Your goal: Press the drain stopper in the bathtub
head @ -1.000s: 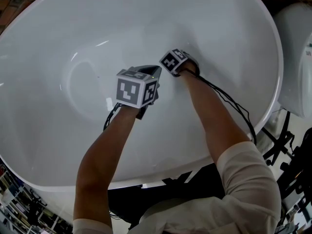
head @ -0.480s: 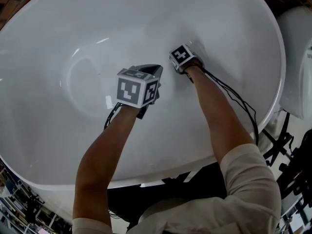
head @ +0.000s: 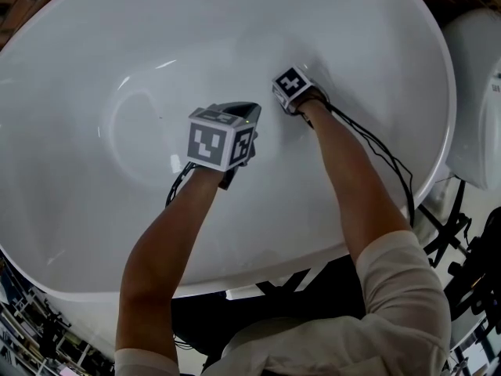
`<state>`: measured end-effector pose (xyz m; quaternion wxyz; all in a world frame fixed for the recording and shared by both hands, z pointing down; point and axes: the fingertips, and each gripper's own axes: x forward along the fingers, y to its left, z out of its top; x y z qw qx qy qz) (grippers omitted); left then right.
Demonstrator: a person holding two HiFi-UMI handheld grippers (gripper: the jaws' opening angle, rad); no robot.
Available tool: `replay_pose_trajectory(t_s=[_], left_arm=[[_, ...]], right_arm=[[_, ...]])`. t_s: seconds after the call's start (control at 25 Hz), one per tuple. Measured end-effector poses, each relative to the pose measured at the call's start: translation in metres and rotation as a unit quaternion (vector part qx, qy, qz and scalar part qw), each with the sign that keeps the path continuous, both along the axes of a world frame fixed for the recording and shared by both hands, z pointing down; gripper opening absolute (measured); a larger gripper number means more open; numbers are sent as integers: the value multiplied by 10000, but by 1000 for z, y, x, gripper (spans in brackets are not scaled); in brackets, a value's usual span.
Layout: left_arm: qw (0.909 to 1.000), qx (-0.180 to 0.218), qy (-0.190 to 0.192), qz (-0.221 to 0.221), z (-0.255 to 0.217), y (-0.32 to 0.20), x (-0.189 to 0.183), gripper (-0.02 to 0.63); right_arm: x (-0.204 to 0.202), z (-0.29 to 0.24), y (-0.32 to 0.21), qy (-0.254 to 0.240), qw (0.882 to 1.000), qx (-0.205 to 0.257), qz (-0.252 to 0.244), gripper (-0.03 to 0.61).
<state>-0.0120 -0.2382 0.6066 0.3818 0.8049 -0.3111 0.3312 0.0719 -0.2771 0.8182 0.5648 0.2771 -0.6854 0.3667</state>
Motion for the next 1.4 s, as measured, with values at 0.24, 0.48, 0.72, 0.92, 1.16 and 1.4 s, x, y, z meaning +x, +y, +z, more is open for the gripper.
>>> replay_pose_trajectory(t_s=[0.24,0.48,0.72,0.92,1.16,1.4], left_arm=[[9999,164,3,-4,-28,2,2,0],[9988,440,66,-192,-64,0,0,0],[9975,544,138,-425,-85,2,-7,11],[9954,648,266,-646,-99,5,-12,17],[9924,806,501,-784,-118,15,-11,66],[9884,991,591,-986,-140,23,-17,97]], right_arm=[[4,-31,4,179,9995,76,-237,14],[-11,-78,-12,-9,9985,471,-277,14],[-5,-116,-18,147,9968,748,-246,14],[2,-133,-17,277,9951,913,-256,14],[9,-161,-20,240,9917,1244,-204,15],[6,-197,-17,129,9889,1466,-197,17]])
